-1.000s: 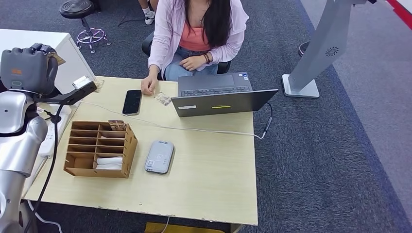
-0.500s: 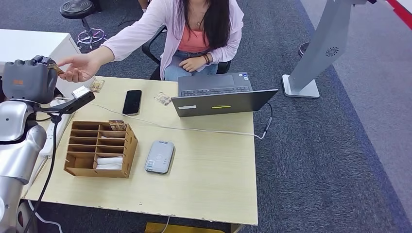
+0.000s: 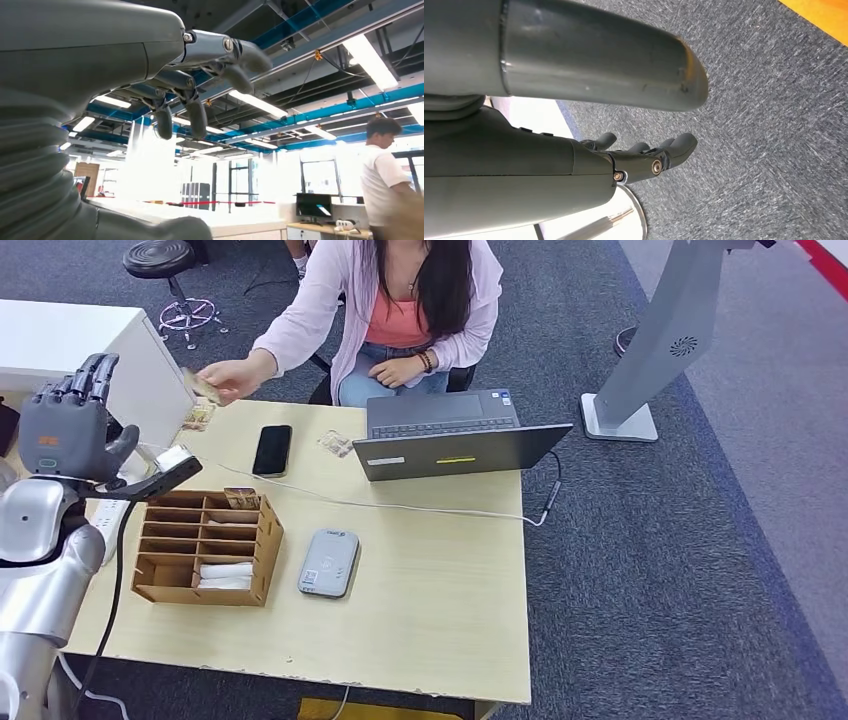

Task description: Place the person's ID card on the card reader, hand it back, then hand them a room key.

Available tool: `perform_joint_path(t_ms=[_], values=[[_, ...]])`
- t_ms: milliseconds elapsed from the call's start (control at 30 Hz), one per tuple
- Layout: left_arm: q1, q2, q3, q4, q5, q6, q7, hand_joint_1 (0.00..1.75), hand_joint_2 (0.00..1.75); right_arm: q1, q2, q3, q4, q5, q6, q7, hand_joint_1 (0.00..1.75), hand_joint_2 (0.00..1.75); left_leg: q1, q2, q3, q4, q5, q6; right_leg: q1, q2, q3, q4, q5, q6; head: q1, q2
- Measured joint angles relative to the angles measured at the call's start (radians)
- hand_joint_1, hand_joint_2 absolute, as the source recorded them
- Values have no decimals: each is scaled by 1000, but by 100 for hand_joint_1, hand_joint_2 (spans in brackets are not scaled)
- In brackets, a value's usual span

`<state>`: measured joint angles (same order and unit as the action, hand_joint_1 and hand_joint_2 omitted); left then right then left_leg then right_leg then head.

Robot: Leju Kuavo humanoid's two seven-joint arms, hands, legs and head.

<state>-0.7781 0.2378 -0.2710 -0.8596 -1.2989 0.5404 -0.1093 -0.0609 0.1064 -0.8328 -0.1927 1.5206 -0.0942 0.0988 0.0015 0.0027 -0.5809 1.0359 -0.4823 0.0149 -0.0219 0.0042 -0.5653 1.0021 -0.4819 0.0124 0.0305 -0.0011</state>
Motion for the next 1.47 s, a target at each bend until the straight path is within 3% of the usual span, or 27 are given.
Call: perform_joint_path(t_ms=[200,267,367,467,533,567,633,700,767,900,1000,1133,1300,1467], values=[[44,5,14,-65,18,8,-9,0,175,0,0,0,0,-1,0,2,0,0,0,0,0,0,0,0,0,0,0,0,0,0,0,0],[96,11,27,-130,74,32,-42,0,175,1,0,-1,0,-3,-3,5,0,0,0,2,0,-1,0,0,0,2,0,0,0,0,0,0],[284,18,71,-342,286,85,-157,0,175,5,2,-9,0,-13,-16,4,0,0,-1,7,2,-2,-3,-1,-1,8,1,0,-1,0,0,0],[596,-1,165,-636,708,75,-398,0,175,12,11,-32,0,-47,-37,-1,0,0,-2,19,7,-2,-11,-1,-1,20,1,0,-5,-1,0,0],[803,-63,281,-818,1074,-70,-537,0,175,22,20,-53,0,-75,-55,-11,0,0,-1,23,8,-2,-14,-1,-1,24,1,-1,-8,-1,-1,0],[868,-109,366,-883,1241,-203,-570,0,175,27,25,-64,1,-85,-62,-16,0,0,-1,21,7,-2,-15,0,-1,22,1,-1,-9,0,-1,0],[930,-209,577,-966,1468,-517,-588,0,175,32,32,-79,1,-94,-71,-23,0,0,0,15,5,-2,-15,0,0,16,1,-1,-11,1,3,0],[972,-284,771,-1024,1515,-761,-594,0,175,32,38,-91,1,-96,-73,-26,0,0,0,13,7,-2,-15,0,0,13,2,-1,-12,0,3,0],[1002,-337,896,-1065,1456,-846,-594,0,175,31,41,-99,1,-98,-73,-28,0,0,0,10,7,-2,-15,0,0,10,3,-1,-12,0,1,0],[1009,-414,1060,-1089,1443,-847,-576,0,175,26,46,-109,1,-103,-75,-33,0,0,0,4,7,-2,-14,1,0,3,6,-1,-12,0,3,0],[962,-443,1202,-964,1568,-955,-485,0,175,23,51,-120,1,-113,-87,-52,0,0,0,2,8,-2,-13,1,0,1,8,-1,-12,0,4,0],[879,-425,1456,-565,1623,-1018,-434,0,0,17,59,-130,1,-109,-103,-73,0,0,-1,4,11,-3,-13,0,0,4,9,-1,-12,0,-1,0],[803,-374,1640,-40,1625,-928,-361,0,0,4,59,-130,0,-76,-90,-82,0,0,0,1,10,-2,-13,1,-1,0,9,-1,-12,0,-1,0],[754,-364,1678,280,1592,-838,-248,0,0,-9,57,-123,0,-45,-52,-66,0,0,-1,-1,9,-2,-12,2,-2,-1,10,-2,-11,2,1,0]])
